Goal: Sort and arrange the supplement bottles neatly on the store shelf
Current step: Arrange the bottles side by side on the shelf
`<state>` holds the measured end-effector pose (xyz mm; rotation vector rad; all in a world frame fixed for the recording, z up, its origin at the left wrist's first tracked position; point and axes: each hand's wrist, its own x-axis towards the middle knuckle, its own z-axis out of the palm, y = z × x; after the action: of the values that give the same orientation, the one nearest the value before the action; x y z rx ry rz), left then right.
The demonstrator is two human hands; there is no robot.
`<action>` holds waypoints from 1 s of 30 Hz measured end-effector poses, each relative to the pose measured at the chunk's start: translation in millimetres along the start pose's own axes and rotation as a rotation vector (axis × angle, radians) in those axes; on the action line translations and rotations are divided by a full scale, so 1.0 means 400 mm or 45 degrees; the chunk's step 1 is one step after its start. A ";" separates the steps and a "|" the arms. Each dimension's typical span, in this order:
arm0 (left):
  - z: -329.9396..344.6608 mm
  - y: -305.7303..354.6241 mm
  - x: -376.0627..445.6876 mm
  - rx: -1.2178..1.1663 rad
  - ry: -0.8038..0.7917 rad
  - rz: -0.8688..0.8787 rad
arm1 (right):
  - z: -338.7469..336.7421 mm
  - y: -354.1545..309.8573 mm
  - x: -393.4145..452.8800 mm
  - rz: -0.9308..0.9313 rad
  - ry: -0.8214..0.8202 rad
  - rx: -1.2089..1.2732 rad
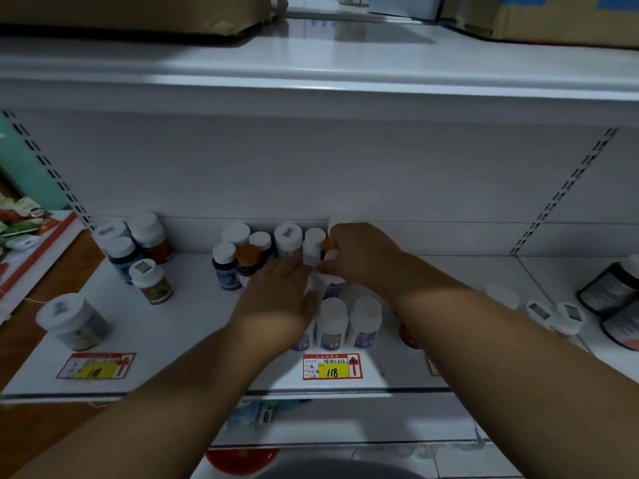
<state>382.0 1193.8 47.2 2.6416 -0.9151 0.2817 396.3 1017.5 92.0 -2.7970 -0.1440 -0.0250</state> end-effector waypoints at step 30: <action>0.072 0.035 -0.027 0.044 -0.085 -0.148 | 0.040 0.033 0.091 0.171 -0.026 -0.176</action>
<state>366.9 1178.8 20.8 2.7388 -0.7795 0.1835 433.7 1013.8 73.9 -2.9394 0.0429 0.0268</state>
